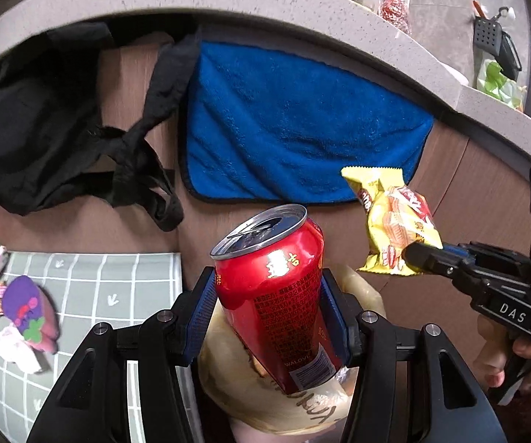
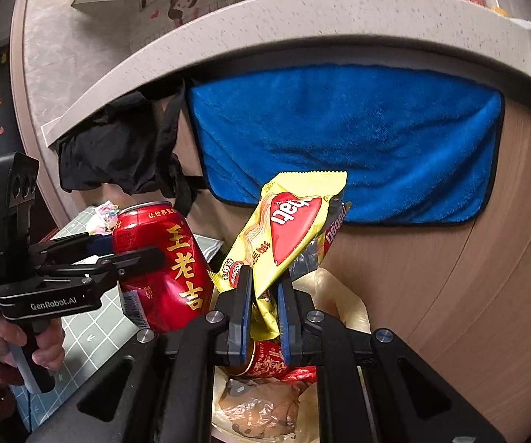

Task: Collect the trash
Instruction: 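Carry the can and wrapper to the trash bag and release both, then grasp the purple sponge with the right tool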

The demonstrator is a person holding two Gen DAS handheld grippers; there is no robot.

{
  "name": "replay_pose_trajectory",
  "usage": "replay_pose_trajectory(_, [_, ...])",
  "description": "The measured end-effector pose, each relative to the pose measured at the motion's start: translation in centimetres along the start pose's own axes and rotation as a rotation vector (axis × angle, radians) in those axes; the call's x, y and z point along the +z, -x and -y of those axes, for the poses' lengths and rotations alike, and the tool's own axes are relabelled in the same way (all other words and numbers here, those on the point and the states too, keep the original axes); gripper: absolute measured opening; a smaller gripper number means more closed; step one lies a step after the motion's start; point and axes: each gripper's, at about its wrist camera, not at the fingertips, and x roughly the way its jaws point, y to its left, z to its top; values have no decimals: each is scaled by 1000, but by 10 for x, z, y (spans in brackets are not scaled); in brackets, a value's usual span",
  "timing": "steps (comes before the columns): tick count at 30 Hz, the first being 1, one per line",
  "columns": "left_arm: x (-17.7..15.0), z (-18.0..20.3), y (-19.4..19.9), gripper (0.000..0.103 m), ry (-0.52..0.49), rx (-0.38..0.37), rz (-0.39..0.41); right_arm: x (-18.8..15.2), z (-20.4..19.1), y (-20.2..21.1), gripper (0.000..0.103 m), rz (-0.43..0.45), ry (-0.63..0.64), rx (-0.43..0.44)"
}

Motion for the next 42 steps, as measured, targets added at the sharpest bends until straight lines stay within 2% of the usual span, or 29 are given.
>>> replay_pose_trajectory(2, [0,-9,-13,55,26,-100,-41,-3,4,-4,15,-9,-14,13])
replay_pose_trajectory(4, [1,-18,-25,55,68,-146,-96,-5,8,-13,25,-42,-42,23])
replay_pose_trajectory(5, [1,-26,-30,55,104,-158,-117,-8,11,-17,31,-59,-64,28])
replay_pose_trajectory(6, [1,-31,-31,55,129,-159,-123,-12,13,-21,32,-77,-81,35])
replay_pose_trajectory(9, [2,-47,-32,55,201,-174,-126,-19,13,-25,32,-101,-87,7])
replay_pose_trajectory(13, [5,-55,-38,55,260,-217,-155,-18,14,-21,32,-80,-94,-53])
replay_pose_trajectory(15, [6,-54,-38,56,245,-230,-159,-13,14,-16,32,-59,-107,-63])
replay_pose_trajectory(18, [5,-45,-46,60,176,-219,-209,-6,10,-8,32,-25,-107,-73])
replay_pose_trajectory(25, [-2,-45,-46,65,163,-209,-161,12,-7,8,32,50,-79,-94])
replay_pose_trajectory(27, [1,-46,-38,66,136,-174,-127,15,-13,6,32,45,-65,-90])
replay_pose_trajectory(31, [2,-61,-9,68,69,-46,-20,17,-30,0,32,33,-36,-51])
replay_pose_trajectory(35, [-1,-94,16,68,63,49,-21,22,-56,-12,33,43,-3,27])
replay_pose_trajectory(39, [-6,-153,49,68,106,220,22,28,-92,-32,34,42,46,88])
replay_pose_trajectory(40, [-7,-178,58,68,136,273,29,30,-103,-39,34,36,56,105])
replay_pose_trajectory(42, [-10,-217,69,68,188,319,30,33,-124,-55,34,18,77,138])
